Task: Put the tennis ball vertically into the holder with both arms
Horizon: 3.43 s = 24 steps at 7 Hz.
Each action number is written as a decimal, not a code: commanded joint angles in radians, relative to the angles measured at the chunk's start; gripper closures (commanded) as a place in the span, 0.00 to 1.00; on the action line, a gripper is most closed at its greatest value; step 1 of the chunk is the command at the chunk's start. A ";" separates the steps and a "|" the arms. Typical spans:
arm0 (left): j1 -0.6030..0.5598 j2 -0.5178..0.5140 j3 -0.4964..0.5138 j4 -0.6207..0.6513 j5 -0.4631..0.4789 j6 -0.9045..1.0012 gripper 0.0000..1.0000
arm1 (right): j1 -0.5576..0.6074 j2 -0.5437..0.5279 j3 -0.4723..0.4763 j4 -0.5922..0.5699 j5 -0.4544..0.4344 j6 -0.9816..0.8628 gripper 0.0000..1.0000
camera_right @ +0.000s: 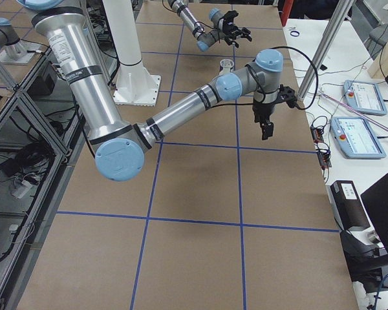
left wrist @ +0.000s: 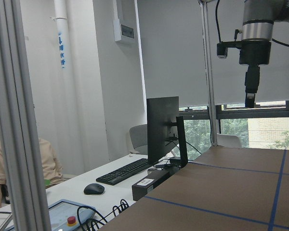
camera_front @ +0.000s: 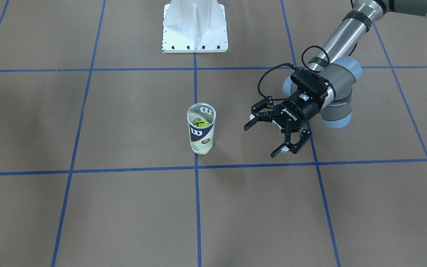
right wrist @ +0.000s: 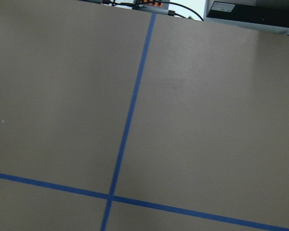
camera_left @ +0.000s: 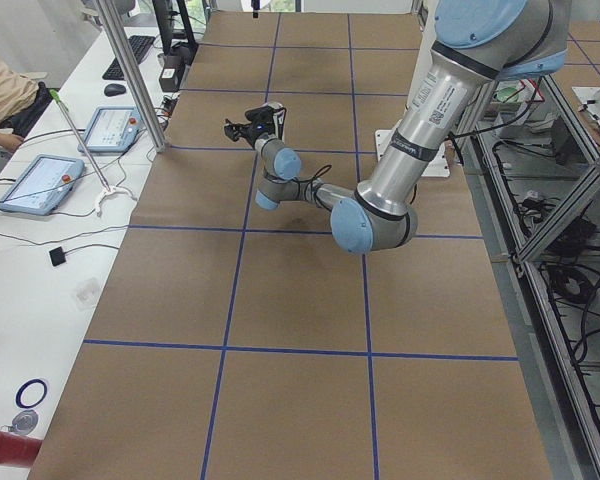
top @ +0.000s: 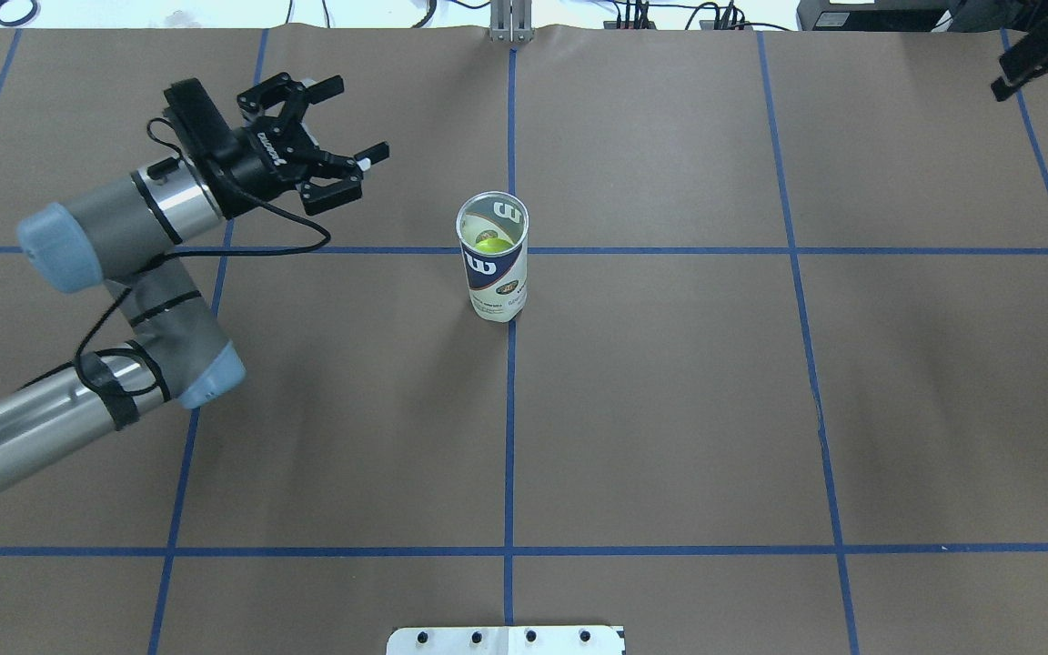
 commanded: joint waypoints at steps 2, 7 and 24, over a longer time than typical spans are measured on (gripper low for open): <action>-0.304 0.097 0.000 0.139 -0.364 -0.001 0.01 | 0.119 -0.189 -0.025 0.001 0.003 -0.291 0.01; -0.750 0.180 0.010 0.526 -0.940 0.080 0.00 | 0.164 -0.283 -0.128 0.180 0.033 -0.287 0.01; -0.843 0.523 -0.344 1.841 -0.575 0.748 0.00 | 0.164 -0.286 -0.129 0.187 0.033 -0.284 0.01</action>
